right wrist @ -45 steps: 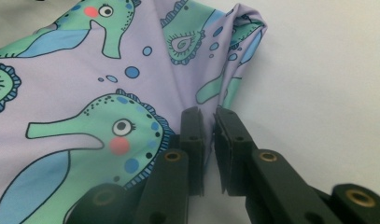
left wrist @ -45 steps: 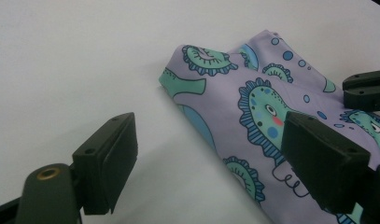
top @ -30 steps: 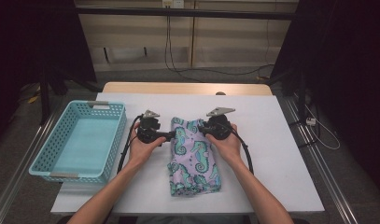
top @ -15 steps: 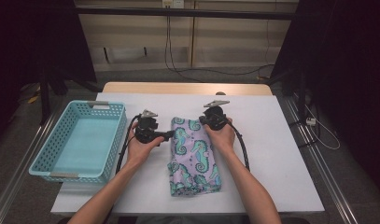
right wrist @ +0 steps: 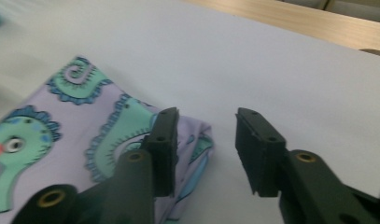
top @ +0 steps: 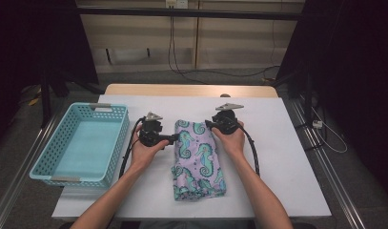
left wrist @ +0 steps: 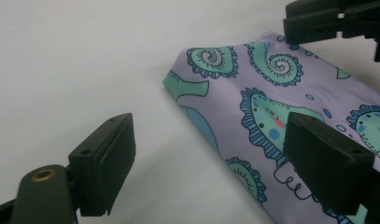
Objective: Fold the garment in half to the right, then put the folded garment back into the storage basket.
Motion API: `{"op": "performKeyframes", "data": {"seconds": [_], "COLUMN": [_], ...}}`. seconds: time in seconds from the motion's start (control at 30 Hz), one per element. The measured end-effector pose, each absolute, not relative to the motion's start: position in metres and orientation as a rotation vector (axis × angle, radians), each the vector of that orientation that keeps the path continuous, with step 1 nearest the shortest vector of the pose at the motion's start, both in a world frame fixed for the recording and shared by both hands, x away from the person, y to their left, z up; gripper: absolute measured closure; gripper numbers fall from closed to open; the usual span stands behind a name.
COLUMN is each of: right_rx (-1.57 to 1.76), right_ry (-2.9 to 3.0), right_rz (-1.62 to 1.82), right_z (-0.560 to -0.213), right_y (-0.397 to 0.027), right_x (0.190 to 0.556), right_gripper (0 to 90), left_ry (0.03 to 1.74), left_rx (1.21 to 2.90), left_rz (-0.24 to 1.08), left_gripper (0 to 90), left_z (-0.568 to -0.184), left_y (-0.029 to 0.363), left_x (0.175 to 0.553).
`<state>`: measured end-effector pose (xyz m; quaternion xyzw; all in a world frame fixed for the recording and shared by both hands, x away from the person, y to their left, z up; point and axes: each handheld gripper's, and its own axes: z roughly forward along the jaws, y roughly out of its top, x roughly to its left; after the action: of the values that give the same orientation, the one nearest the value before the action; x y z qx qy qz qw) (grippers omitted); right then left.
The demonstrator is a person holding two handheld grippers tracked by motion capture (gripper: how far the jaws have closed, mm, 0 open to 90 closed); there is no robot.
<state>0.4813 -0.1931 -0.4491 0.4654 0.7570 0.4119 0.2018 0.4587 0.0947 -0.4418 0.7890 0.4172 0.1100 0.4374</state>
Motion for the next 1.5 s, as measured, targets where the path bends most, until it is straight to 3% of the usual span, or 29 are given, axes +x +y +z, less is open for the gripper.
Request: {"op": "performKeyframes", "data": {"seconds": [0.3, 0.6, 0.9, 1.2, 1.5], "right_rx": [1.234, 1.163, 0.966, 0.786, 0.663], "right_ry": [2.189, 2.266, 2.368, 2.556, 2.633], "right_rz": [1.226, 1.291, 1.370, 1.319, 1.305], "right_z": [-0.438, -0.431, -0.422, -0.427, -0.430], "right_y": [-0.206, -0.210, -0.202, -0.185, -0.175], "right_x": [0.459, 0.420, 0.365, 0.322, 0.295], "right_gripper": [34.2, 26.4, 27.7, 43.9, 50.3], "left_ry": [1.008, 0.982, 0.958, 0.969, 0.962], "left_rx": [1.918, 1.910, 1.941, 1.947, 1.963], "left_rz": [0.254, 0.240, 0.250, 0.246, 0.249], "left_gripper": [11.0, 6.0, 5.9, 6.0, 6.2], "left_z": [-0.440, -0.438, -0.435, -0.437, -0.438], "left_y": [0.097, 0.097, 0.092, 0.093, 0.092], "left_x": [0.459, 0.459, 0.453, 0.454, 0.454]}}
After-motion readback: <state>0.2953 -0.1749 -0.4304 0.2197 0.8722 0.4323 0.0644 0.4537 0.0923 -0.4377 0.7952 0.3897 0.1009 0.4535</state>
